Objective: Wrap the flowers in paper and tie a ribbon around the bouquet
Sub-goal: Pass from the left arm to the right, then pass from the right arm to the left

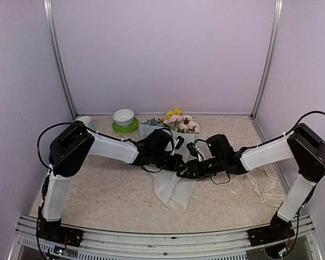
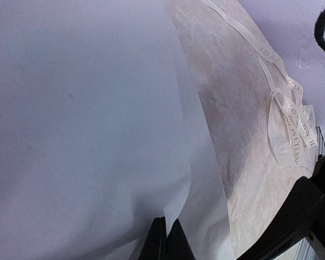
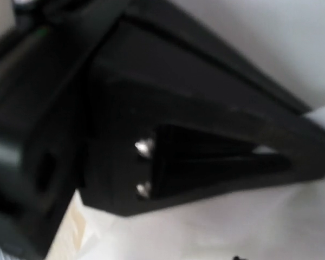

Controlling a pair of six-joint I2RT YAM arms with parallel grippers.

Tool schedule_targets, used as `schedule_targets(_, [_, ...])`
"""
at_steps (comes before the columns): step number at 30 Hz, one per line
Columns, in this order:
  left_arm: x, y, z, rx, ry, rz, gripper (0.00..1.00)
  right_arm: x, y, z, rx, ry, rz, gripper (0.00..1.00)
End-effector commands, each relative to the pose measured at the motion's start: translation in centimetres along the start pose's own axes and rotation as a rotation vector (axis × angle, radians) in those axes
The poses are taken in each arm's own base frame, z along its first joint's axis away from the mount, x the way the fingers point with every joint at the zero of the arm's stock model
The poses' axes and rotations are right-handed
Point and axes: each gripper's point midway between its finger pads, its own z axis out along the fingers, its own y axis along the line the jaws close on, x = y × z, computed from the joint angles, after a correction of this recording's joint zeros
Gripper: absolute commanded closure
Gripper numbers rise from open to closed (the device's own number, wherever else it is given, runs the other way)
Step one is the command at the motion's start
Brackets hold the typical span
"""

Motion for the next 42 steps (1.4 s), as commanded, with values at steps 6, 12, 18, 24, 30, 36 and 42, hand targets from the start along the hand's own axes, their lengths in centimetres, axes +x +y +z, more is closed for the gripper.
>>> schedule_targets(6, [0.5, 0.4, 0.0, 0.009, 0.005, -0.008, 0.98, -0.4, 1.4, 1.8, -0.070, 0.011, -0.053, 0.78])
schedule_targets(12, [-0.9, 0.3, -0.9, 0.009, -0.046, 0.019, 0.77, 0.5, 1.0, 1.3, -0.059, 0.011, -0.043, 1.00])
schedule_targets(18, [-6.5, -3.7, -5.6, 0.084, -0.254, 0.165, 0.42, 1.7, 0.5, 1.3, -0.072, 0.017, -0.003, 1.00])
schedule_targets(24, [-9.2, -7.8, -11.4, 0.143, -0.393, 0.323, 0.34, 1.6, 0.5, 1.0, -0.068, 0.001, 0.000, 1.00])
schedule_targets(30, [-4.7, -8.3, -13.8, -0.024, -0.314, 0.459, 0.47, 2.0, 0.3, 0.7, -0.069, -0.007, 0.018, 1.00])
schedule_targets(36, [4.5, -7.6, -12.0, -0.222, -0.093, 0.591, 0.56, 1.6, 0.8, -0.1, -0.079, -0.039, 0.019, 1.00])
schedule_targets(42, [7.2, -6.0, -10.3, -0.383, -0.079, 0.683, 0.36, 1.5, 1.1, -0.1, -0.090, -0.045, 0.021, 1.00])
